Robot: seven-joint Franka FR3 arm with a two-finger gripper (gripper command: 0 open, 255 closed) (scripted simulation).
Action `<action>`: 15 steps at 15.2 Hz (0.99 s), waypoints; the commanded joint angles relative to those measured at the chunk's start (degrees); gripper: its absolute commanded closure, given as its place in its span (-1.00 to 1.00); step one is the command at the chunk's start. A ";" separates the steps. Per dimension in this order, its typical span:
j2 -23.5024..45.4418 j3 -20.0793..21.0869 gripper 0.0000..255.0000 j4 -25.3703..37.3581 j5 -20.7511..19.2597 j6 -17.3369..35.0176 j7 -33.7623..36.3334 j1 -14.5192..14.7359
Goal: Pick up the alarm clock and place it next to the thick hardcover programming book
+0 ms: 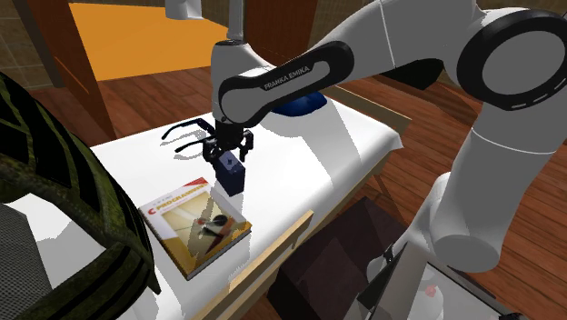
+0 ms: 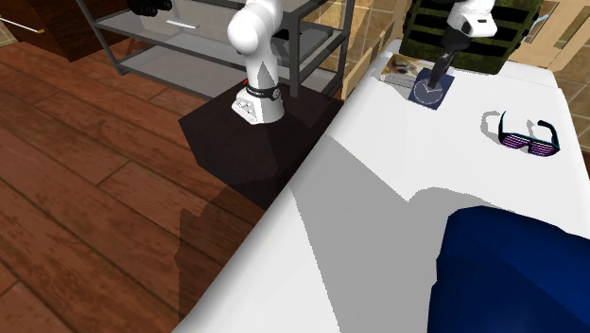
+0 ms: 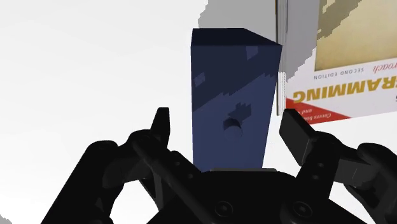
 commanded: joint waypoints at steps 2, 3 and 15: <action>0.00 0.00 -1.00 0.00 0.00 0.00 0.00 0.00; 0.00 0.00 -1.00 0.00 0.00 0.00 0.00 0.00; -3.15 0.06 -1.00 3.60 0.50 -6.72 -0.35 -0.13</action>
